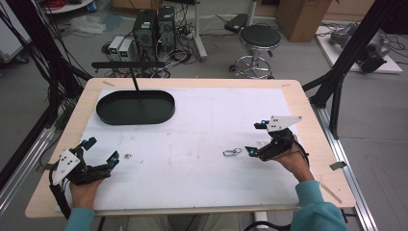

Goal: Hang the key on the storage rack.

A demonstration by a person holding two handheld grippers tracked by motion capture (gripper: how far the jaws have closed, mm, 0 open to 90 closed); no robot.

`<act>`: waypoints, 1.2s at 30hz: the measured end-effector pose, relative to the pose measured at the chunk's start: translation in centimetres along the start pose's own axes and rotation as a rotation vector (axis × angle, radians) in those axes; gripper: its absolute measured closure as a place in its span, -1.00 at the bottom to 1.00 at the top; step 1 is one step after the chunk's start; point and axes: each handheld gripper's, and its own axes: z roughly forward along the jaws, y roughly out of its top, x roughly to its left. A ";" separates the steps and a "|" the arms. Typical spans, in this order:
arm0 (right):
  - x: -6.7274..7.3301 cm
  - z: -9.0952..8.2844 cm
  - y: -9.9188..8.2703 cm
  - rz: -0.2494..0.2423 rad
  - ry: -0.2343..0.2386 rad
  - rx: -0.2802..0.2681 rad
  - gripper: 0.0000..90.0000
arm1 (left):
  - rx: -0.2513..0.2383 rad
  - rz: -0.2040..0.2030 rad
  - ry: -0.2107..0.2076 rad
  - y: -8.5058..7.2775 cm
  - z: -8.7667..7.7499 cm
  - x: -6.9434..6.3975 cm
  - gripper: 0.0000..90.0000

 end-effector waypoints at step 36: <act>-1.8 5.2 0.8 -0.089 0.232 0.351 -0.39 | 0.002 0.008 -0.002 0.0 0.0 0.0 -0.94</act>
